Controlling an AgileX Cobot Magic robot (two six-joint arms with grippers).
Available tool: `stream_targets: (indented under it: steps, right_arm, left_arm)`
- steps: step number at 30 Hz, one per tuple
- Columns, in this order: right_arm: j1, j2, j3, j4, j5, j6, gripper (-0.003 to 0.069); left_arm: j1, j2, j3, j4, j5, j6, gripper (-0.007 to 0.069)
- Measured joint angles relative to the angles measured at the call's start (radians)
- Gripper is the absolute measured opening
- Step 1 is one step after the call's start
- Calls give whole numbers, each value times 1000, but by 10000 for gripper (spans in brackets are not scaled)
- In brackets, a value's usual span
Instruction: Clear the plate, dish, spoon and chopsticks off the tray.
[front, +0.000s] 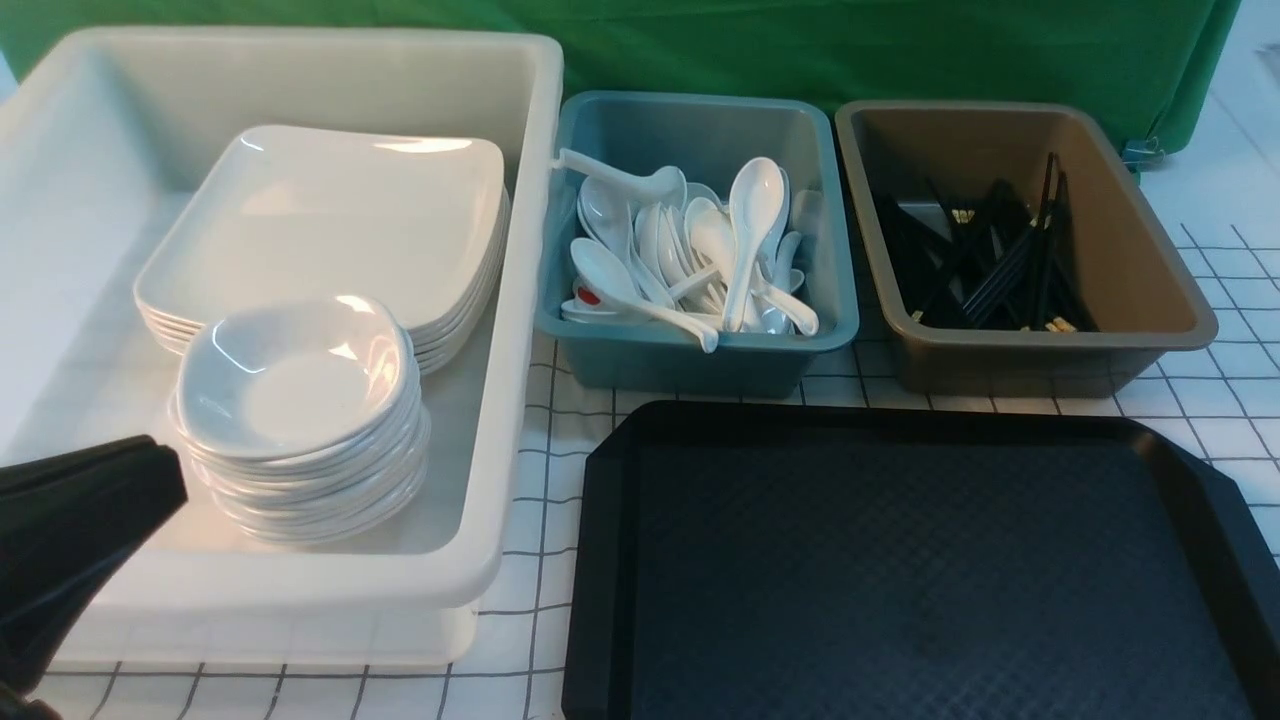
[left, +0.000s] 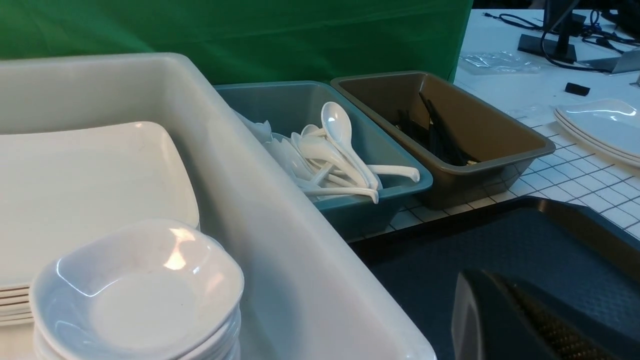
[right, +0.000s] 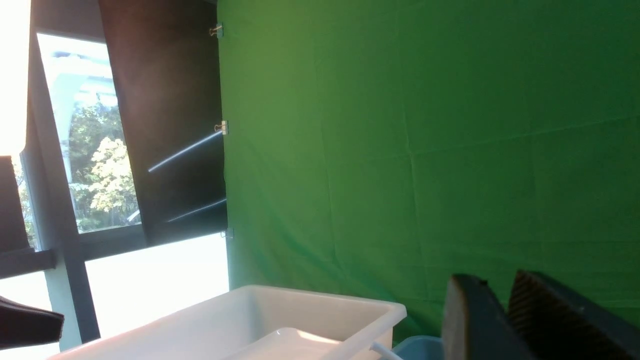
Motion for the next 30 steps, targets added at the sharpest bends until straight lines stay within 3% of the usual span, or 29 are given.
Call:
stream_targets:
  steps: [10, 14, 16, 19, 23, 30]
  right_arm:
    - [0, 0, 0, 0, -3, 0, 165]
    - [0, 0, 0, 0, -3, 1, 177]
    - [0, 0, 0, 0, -3, 1, 181]
    - [0, 0, 0, 0, -3, 1, 187]
    - [0, 0, 0, 0, -3, 1, 197]
    - [0, 0, 0, 0, -3, 1, 211]
  left_arm:
    - [0, -4, 0, 46, -4, 1, -1]
    - [11, -47, 13, 185, -45, -129, -1]
    - [43, -100, 59, 300, -119, -263, -1]
    - [108, -179, 155, 372, -233, -339, -1]
    - [218, -301, 347, 386, -341, -345, 1]
    - [301, -376, 513, 491, -312, -345, 1]
